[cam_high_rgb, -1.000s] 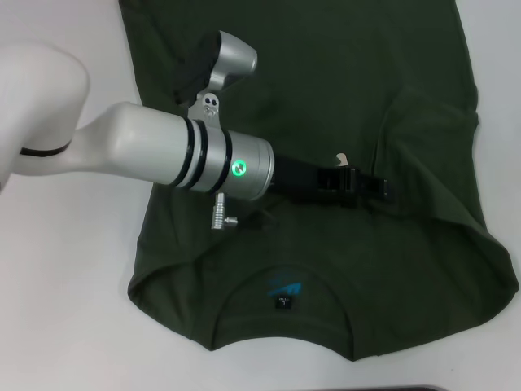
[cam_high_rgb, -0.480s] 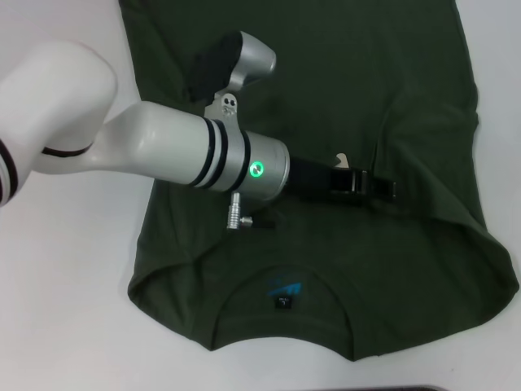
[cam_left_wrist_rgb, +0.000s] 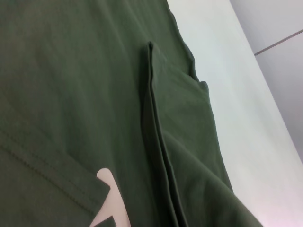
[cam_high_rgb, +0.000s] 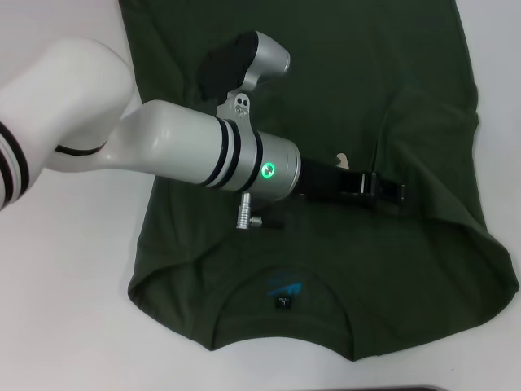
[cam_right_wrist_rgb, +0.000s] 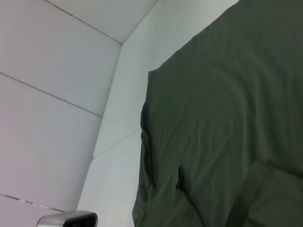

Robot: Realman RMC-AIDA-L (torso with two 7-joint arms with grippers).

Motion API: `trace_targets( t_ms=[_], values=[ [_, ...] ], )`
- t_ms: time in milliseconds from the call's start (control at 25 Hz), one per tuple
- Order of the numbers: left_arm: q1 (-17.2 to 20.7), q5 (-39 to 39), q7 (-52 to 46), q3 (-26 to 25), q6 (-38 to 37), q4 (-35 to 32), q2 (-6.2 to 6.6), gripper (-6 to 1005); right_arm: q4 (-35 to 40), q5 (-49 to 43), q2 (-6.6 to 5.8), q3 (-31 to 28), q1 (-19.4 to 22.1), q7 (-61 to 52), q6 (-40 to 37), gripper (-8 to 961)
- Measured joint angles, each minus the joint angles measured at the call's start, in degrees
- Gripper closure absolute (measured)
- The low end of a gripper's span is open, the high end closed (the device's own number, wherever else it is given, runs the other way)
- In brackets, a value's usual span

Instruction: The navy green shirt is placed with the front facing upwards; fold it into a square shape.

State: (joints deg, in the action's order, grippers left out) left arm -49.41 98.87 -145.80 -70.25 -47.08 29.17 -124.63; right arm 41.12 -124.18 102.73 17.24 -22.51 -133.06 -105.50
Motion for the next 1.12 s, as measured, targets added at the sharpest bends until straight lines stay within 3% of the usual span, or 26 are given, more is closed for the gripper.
trace_targets(
  t_ms=[320, 760, 960, 1120],
  values=[
    [-2.0, 0.4, -0.1, 2.5, 0.1, -1.4, 0.0, 406, -0.1, 0.3, 0.0, -0.1, -0.7, 0.0, -0.4, 320],
    [-2.3, 0.5, -0.4, 2.7, 0.5, -2.3, 0.0, 599, -0.1, 0.4, 0.1, -0.1, -0.9, -0.3, -0.5, 319],
    [-2.2, 0.6, -0.4, 2.5, 0.7, -2.4, 0.0, 838, -0.2, 0.4, 0.17, -0.1, -1.2, -0.4, -0.5, 320],
    [-2.1, 0.6, -0.4, 2.5, 0.7, -2.6, 0.0, 945, -0.2, 0.4, 0.18, -0.1, -1.5, -0.5, -0.5, 319]
  ],
)
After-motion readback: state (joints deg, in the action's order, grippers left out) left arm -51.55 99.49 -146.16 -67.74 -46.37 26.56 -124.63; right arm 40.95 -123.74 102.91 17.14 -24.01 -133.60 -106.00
